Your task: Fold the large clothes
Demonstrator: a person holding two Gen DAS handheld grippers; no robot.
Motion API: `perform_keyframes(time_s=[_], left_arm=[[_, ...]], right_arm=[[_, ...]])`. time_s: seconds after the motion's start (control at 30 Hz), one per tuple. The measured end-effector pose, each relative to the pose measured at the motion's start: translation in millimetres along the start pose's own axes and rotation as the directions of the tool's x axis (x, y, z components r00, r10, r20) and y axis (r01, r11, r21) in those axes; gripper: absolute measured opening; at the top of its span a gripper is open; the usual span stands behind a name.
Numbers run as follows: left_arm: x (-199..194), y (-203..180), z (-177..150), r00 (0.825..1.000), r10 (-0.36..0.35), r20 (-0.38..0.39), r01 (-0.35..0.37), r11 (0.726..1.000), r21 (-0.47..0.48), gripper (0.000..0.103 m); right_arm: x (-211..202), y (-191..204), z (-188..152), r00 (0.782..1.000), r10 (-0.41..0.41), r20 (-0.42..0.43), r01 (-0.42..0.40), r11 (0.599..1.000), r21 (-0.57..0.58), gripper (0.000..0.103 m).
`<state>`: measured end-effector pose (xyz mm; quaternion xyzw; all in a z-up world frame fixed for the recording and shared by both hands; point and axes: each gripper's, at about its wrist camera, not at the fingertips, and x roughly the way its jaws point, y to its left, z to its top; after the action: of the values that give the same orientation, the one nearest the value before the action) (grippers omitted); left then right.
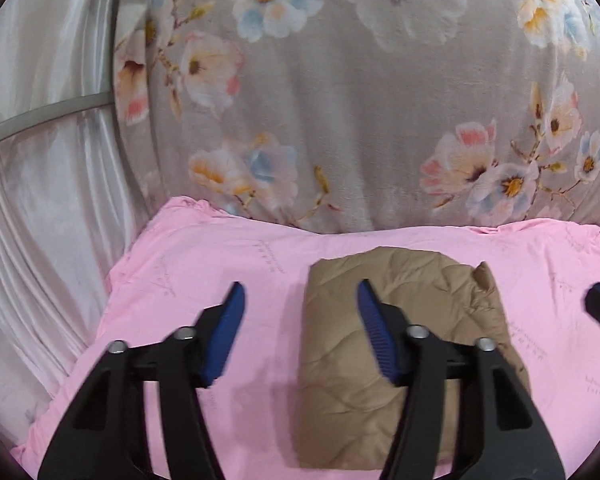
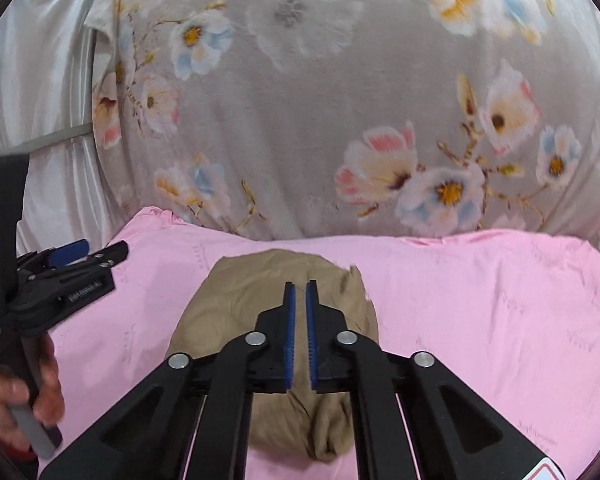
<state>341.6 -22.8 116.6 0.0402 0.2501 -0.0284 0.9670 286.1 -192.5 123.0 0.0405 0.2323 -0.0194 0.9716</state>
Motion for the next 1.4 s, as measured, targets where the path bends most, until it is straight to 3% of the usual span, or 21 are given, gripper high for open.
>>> perform_keyframes(time_s=[0.03, 0.1, 0.2, 0.37, 0.7, 1.4], left_arm=[[12.9, -7.5, -2.0, 1.0, -0.015, -0.009, 0.015, 1.0, 0.002, 0.03], [35.8, -17.9, -9.0, 0.998, -0.029, -0.051, 0.029, 1.0, 0.003, 0.006], [76.2, -31.2, -33.4, 0.992, -0.047, -0.114, 0.048, 0.999, 0.006, 0.0], [130.9, -37.3, -74.9, 0.977, -0.072, -0.2, 0.067, 0.997, -0.033, 0.0], [148.3, -59.9, -101.9, 0.997, 0.016, -0.076, -0.011, 0.998, 0.069, 0.0], [168.0, -61.8, -106.4, 0.997, 0.006, -0.077, -0.001, 0.998, 0.064, 0.0]], right_arm=[[8.8, 4.3, -1.6, 1.0, -0.012, -0.005, 0.012, 1.0, -0.009, 0.001], [32.0, 9.1, -11.0, 0.999, -0.024, -0.038, 0.023, 0.999, -0.024, 0.0], [70.7, 5.0, -34.9, 0.994, -0.035, -0.103, 0.035, 0.999, -0.009, 0.0], [123.3, -8.5, -73.2, 0.979, -0.035, -0.199, 0.042, 0.999, 0.03, 0.0], [156.8, -9.2, -110.1, 0.984, -0.042, -0.173, 0.047, 0.999, 0.022, 0.0], [170.7, -9.0, -115.6, 0.982, -0.048, -0.183, 0.054, 0.998, 0.026, 0.0]])
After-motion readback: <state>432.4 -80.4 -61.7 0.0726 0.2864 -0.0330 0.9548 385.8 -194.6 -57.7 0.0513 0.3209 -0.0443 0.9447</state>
